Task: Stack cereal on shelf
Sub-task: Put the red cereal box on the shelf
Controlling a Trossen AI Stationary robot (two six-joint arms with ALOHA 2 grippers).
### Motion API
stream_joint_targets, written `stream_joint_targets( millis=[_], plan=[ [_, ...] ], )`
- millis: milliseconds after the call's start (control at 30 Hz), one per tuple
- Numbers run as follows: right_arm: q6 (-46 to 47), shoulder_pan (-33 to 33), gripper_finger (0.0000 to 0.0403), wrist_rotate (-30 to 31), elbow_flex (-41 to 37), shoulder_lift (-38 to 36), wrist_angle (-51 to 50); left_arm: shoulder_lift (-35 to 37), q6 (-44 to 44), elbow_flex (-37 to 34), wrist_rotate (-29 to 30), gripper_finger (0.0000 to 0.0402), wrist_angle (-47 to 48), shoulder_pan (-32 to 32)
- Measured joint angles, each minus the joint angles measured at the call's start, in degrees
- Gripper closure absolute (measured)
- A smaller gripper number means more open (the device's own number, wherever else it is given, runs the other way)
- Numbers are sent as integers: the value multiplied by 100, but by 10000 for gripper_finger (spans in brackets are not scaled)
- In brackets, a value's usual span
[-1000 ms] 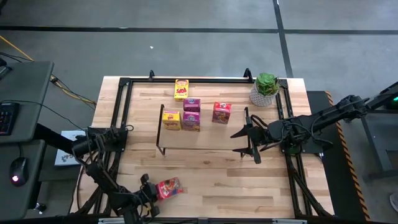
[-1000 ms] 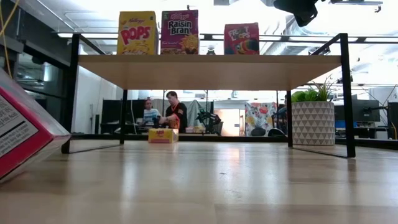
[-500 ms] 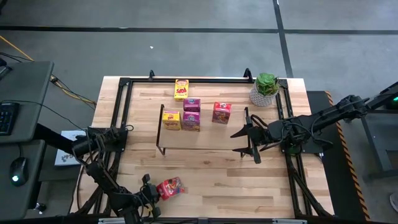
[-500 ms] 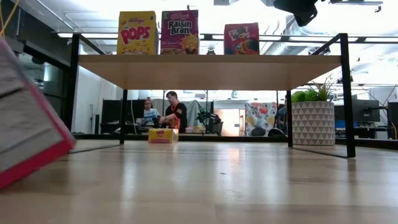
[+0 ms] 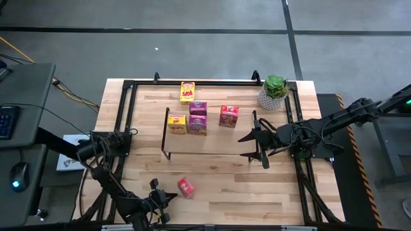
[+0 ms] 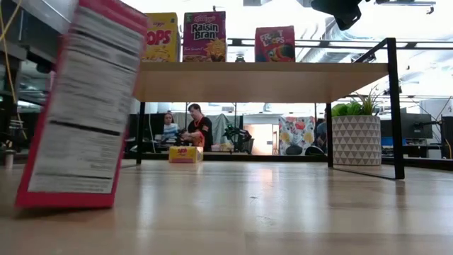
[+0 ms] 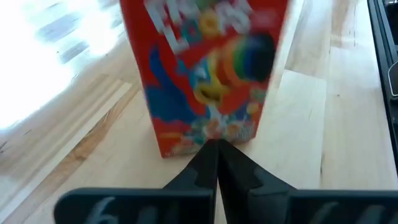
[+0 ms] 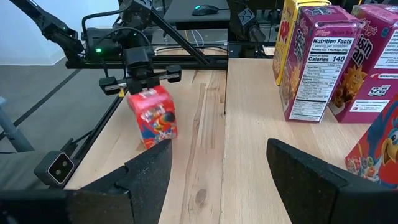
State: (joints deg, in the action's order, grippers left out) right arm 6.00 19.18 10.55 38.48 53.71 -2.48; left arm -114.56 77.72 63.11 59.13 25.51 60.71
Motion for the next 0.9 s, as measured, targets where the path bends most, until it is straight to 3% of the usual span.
stream_joint_targets(
  millis=[667, 767, 900],
  plan=[
    [281, 0, 147, -9, 0, 193, 300, 7, -349, 0, 151, 401, 21, -76],
    [352, 0, 147, -342, 0, 601, 946, 7, -430, 0, 141, 401, 22, -74],
    [143, 87, 147, -1282, 0, 1387, 2161, 14, -467, 0, 6, 401, 35, -74]
  ],
)
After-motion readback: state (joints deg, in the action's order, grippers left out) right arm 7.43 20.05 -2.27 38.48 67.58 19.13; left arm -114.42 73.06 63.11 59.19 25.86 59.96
